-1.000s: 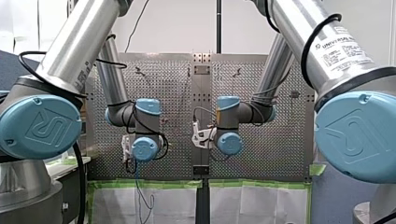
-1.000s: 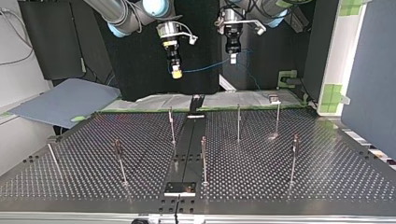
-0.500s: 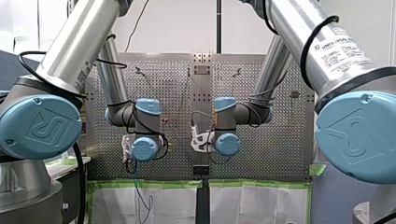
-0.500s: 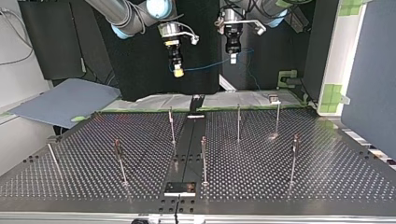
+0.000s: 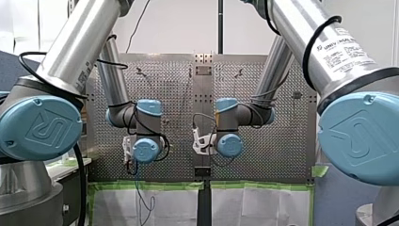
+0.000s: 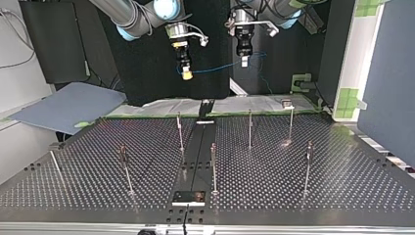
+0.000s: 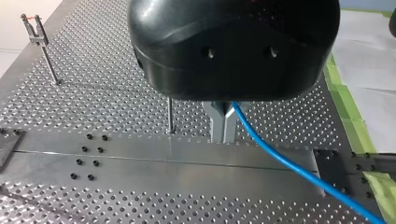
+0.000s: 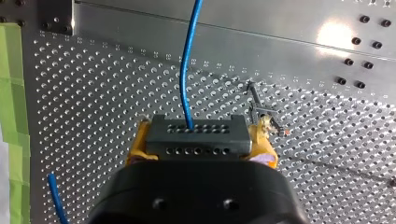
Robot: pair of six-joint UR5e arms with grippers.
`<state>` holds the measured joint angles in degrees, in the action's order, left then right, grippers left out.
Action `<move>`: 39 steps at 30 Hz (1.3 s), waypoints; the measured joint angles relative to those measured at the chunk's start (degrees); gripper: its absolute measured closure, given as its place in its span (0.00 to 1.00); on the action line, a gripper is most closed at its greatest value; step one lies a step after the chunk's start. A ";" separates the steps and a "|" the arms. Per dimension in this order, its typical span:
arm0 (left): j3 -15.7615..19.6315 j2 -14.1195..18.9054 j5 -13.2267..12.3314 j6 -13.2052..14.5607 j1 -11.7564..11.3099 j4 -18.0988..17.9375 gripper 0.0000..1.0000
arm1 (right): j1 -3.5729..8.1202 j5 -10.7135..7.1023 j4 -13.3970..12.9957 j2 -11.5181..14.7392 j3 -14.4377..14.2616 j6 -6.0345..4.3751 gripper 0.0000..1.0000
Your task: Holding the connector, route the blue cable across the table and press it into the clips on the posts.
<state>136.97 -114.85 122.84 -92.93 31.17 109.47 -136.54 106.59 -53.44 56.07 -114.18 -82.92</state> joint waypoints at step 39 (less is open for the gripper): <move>-4.93 17.61 9.67 -0.66 -6.98 14.24 1.00 | -1.00 -10.81 6.04 12.41 10.02 -7.19 1.00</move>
<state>132.04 -97.24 132.51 -93.59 24.19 123.70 -137.54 95.78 -47.40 68.47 -104.16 -90.11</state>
